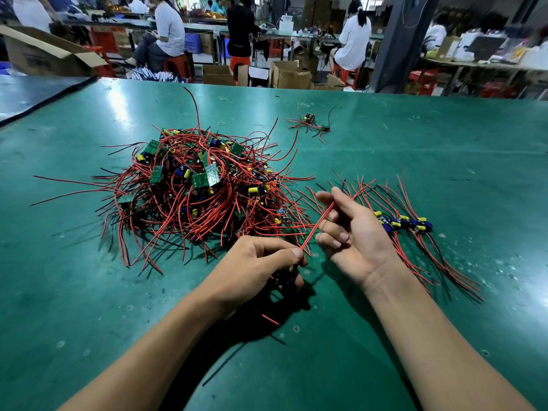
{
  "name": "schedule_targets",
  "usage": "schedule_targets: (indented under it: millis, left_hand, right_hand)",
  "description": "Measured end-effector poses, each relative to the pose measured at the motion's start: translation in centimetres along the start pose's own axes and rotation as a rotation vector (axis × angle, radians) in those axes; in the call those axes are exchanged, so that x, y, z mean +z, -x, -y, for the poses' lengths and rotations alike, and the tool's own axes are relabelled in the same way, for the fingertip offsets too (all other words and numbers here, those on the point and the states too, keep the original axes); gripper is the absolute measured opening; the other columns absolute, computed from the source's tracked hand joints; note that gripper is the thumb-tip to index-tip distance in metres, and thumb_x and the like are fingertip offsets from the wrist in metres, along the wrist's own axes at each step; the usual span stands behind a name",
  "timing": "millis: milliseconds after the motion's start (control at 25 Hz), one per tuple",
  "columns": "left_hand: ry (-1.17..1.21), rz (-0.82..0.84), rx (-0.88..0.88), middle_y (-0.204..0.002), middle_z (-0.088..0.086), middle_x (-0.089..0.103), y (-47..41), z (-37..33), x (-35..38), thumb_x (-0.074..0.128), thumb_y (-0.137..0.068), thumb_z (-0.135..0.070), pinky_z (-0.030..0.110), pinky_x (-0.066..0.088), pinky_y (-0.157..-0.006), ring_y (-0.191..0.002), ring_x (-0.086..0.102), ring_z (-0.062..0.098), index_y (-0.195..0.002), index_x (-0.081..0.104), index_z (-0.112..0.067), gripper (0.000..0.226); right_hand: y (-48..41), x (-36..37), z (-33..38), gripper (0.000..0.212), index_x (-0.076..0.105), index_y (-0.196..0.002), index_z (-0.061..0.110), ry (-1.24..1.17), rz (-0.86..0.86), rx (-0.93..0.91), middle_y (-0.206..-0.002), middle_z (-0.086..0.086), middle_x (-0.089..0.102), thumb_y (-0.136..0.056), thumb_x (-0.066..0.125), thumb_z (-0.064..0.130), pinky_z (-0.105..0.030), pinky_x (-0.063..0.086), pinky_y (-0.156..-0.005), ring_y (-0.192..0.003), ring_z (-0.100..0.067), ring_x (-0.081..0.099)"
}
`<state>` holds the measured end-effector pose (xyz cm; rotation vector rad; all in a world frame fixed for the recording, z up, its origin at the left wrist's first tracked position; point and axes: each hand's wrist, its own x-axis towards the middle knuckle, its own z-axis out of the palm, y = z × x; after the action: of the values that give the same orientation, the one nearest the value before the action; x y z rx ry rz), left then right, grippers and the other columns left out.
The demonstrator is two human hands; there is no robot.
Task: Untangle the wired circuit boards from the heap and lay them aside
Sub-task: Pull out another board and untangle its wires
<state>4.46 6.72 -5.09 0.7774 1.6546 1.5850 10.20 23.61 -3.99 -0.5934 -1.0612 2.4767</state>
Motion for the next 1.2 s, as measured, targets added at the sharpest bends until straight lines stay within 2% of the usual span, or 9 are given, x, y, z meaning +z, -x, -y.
schedule_targets:
  millis: [200,320,400,520,640,760,880,1080,1200]
  left_hand:
    - [0.026,-0.011,0.001,-0.066,0.013,0.07,0.0,0.0,-0.2,0.064,-0.091,-0.021,0.021,0.049,-0.058,-0.059,0.06,0.017,-0.081,0.076,-0.011,0.018]
    - [0.048,0.01,-0.024,-0.067,0.014,0.07,-0.1,0.0,-0.3,0.065,-0.09,-0.021,0.023,0.051,-0.059,-0.06,0.061,0.021,-0.08,0.076,-0.011,0.018]
    - [0.073,0.019,-0.043,-0.067,0.014,0.069,0.0,-0.2,-0.2,0.066,-0.088,-0.022,0.022,0.05,-0.056,-0.057,0.06,0.019,-0.079,0.077,-0.012,0.018]
    - [0.1,0.022,-0.068,-0.067,0.014,0.069,0.0,-0.4,-0.2,0.067,-0.087,-0.024,0.02,0.048,-0.051,-0.054,0.059,0.018,-0.079,0.077,-0.013,0.017]
    - [0.101,0.002,-0.075,-0.068,0.014,0.07,0.0,-0.3,-0.2,0.066,-0.089,-0.022,0.022,0.049,-0.053,-0.055,0.06,0.02,-0.08,0.076,-0.012,0.017]
    - [0.108,-0.038,-0.074,-0.071,0.015,0.072,0.0,-0.4,-0.1,0.064,-0.089,-0.02,0.029,0.048,-0.061,-0.059,0.064,0.023,-0.08,0.076,-0.013,0.016]
    - [0.289,-0.045,-0.073,-0.084,0.02,0.074,0.1,-1.0,-0.2,0.063,-0.086,-0.019,0.031,0.055,-0.065,-0.069,0.072,0.029,-0.084,0.071,-0.012,0.011]
    - [0.425,-0.015,0.134,-0.101,0.019,0.074,0.2,-1.9,0.1,0.058,-0.085,-0.023,0.031,0.056,-0.072,-0.091,0.072,0.027,-0.095,0.063,-0.013,0.015]
    - [0.337,-0.106,0.241,-0.103,0.018,0.073,0.1,-2.1,0.1,0.059,-0.085,-0.026,0.026,0.049,-0.07,-0.089,0.067,0.018,-0.098,0.063,-0.013,0.019]
  right_hand:
    - [0.3,0.0,0.3,0.034,0.078,-0.081,0.01,-0.204,0.155,0.08,-0.059,0.006,0.044,-0.095,0.053,0.027,-0.014,0.022,-0.032,-0.031,-0.004,0.025]
    - [-0.2,-0.4,-0.6,0.029,0.077,-0.091,0.016,0.237,-0.011,-0.22,-0.06,0.009,0.039,-0.102,0.054,0.029,-0.015,0.018,-0.036,-0.036,-0.001,0.021]
    - [-0.6,-0.7,-1.3,0.025,0.077,-0.097,0.016,0.527,-0.129,-0.468,-0.051,0.015,0.041,-0.102,0.056,0.028,-0.014,0.022,-0.045,-0.038,0.0,0.029]
    - [-0.9,-0.9,-1.8,0.023,0.077,-0.105,0.011,0.684,-0.241,-0.636,-0.046,0.025,0.048,-0.101,0.06,0.026,-0.015,0.03,-0.059,-0.047,0.007,0.046]
    - [-1.0,-0.8,-2.0,0.023,0.078,-0.098,0.013,0.626,-0.274,-0.603,-0.046,0.023,0.048,-0.1,0.062,0.03,-0.017,0.029,-0.057,-0.045,0.005,0.042]
    - [-0.6,-0.5,-1.4,0.029,0.076,-0.09,0.016,0.442,-0.151,-0.405,-0.054,0.015,0.045,-0.09,0.068,0.044,-0.017,0.021,-0.042,-0.04,-0.002,0.026]
    - [0.0,-0.4,-0.8,0.043,0.074,-0.087,0.015,0.483,-0.094,-0.371,-0.058,0.01,0.049,-0.077,0.07,0.057,-0.019,0.023,-0.04,-0.043,-0.007,0.029]
    - [0.7,-0.3,-1.2,0.011,0.075,-0.08,0.022,0.939,-0.055,-0.67,-0.069,0.01,0.071,-0.085,0.08,0.03,-0.022,0.047,-0.06,-0.059,-0.004,0.06]
    - [1.2,-0.1,-2.0,0.015,0.069,-0.079,0.027,1.068,0.087,-0.852,-0.068,0.01,0.067,-0.078,0.079,0.016,-0.023,0.047,-0.057,-0.057,-0.006,0.057]
